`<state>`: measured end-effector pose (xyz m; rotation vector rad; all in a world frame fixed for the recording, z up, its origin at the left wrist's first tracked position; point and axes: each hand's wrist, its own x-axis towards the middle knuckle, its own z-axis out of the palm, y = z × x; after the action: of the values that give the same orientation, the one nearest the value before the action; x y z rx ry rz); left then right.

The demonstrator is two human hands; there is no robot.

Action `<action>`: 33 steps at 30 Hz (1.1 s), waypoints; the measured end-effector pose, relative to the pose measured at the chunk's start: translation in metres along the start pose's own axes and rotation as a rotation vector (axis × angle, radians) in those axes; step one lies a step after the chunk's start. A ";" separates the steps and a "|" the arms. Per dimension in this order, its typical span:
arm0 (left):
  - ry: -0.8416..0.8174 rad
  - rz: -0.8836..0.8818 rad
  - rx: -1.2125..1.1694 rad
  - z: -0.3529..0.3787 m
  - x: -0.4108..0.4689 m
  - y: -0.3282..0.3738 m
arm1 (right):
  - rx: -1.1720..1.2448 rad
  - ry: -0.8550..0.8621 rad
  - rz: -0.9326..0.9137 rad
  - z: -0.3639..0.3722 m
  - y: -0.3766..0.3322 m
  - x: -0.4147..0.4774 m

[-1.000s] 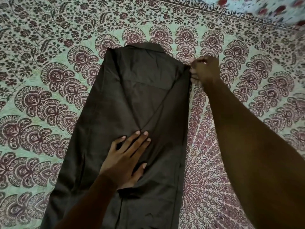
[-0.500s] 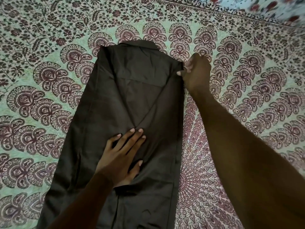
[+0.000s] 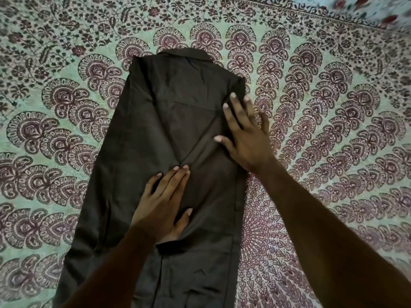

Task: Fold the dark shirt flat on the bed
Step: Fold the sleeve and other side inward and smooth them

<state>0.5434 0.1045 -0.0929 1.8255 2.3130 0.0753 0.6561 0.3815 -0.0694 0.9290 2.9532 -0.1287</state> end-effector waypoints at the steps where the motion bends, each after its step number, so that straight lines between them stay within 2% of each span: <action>1: 0.004 0.000 -0.003 0.000 0.000 0.000 | -0.001 -0.024 -0.023 0.003 -0.008 -0.010; 3: 0.014 0.004 -0.009 0.001 0.000 0.000 | 0.008 -0.100 -0.046 0.013 -0.020 -0.032; 5: 0.020 0.008 -0.013 0.001 0.001 -0.001 | 0.023 -0.113 0.019 0.019 -0.025 -0.050; 9: 0.007 0.009 -0.015 0.000 0.001 -0.001 | 0.023 0.018 0.183 0.003 -0.036 -0.070; 11: 0.009 0.013 -0.016 0.000 0.001 -0.001 | 0.042 0.044 0.119 -0.001 -0.050 -0.082; 14: 0.022 0.016 -0.017 0.000 0.000 -0.002 | 0.059 -0.088 -0.018 0.013 -0.063 -0.095; 17: 0.031 0.019 -0.031 0.000 -0.001 -0.001 | 0.042 -0.148 0.014 0.021 -0.056 -0.079; 21: 0.043 0.006 -0.042 0.000 -0.001 -0.001 | 0.057 -0.094 0.110 0.003 -0.053 -0.057; 23: 0.055 0.003 -0.052 0.000 -0.001 -0.002 | 0.057 -0.061 0.117 0.003 -0.064 -0.071; 28: 0.088 0.030 -0.099 -0.003 -0.004 -0.003 | -0.002 -0.117 0.032 0.024 -0.094 -0.138; 33: 0.066 0.044 -0.169 -0.014 -0.006 -0.003 | 0.048 -0.091 0.240 0.014 -0.112 -0.175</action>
<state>0.5396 0.0989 -0.0790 1.8146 2.2334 0.3309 0.7360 0.1891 -0.0643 1.2392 2.7415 -0.2272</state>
